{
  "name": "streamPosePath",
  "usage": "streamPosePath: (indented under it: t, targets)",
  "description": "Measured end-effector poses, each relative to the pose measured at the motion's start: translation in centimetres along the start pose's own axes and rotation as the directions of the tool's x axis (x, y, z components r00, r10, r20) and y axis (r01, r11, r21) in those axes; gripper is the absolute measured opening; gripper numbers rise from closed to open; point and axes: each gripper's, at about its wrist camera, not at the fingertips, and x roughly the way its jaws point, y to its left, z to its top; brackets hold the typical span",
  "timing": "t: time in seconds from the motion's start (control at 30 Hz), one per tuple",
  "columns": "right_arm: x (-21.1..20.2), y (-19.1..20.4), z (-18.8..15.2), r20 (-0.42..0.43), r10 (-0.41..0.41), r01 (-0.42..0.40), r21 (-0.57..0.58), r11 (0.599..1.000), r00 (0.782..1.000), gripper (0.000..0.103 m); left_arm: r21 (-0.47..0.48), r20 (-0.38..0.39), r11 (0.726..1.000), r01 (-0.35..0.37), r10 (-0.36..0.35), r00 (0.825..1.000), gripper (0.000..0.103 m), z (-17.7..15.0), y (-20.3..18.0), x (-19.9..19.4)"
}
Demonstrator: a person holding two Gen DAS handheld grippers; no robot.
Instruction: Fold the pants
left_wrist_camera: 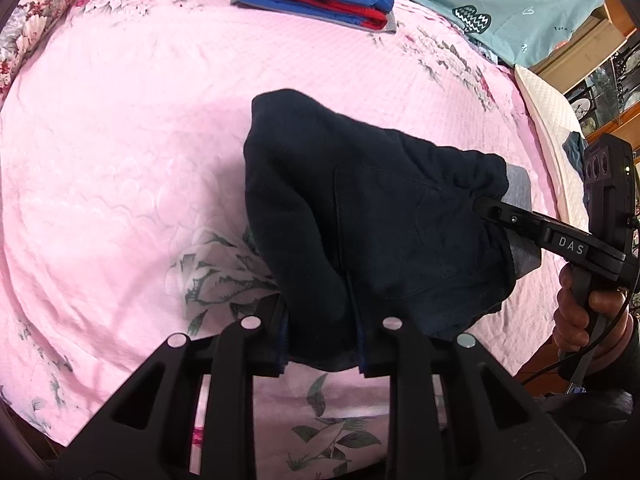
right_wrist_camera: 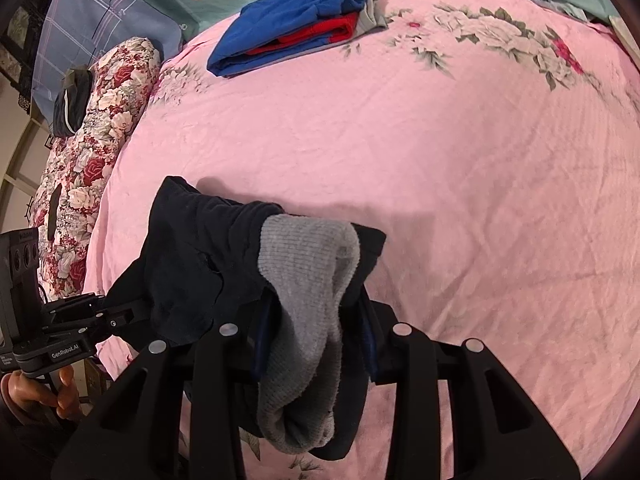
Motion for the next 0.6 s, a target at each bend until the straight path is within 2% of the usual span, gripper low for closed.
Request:
streamPosePath:
  t: [0.27, 0.43, 0.6]
  targets:
    - [-2.5, 2.1, 3.1, 0.063, 0.013, -0.008, -0.072, 0.997, 0.998, 0.036, 0.025, 0.077, 1.0, 0.0, -0.002, 0.997, 0.023, 1.8, -0.2, -3.2]
    - [-4.4, 3.7, 7.6, 0.125, 0.027, -0.01, -0.133, 0.991, 0.992, 0.036, 0.058, 0.159, 0.998, -0.008, -0.001, 0.987, 0.023, 5.6, -0.2, -5.8]
    - [-6.0, 5.3, 13.7, 0.207, 0.013, 0.03, -0.202, 0.979, 0.978, 0.036, 0.11, 0.237, 0.994, -0.013, -0.014, 0.971, 0.023, 11.4, -0.5, -7.9]
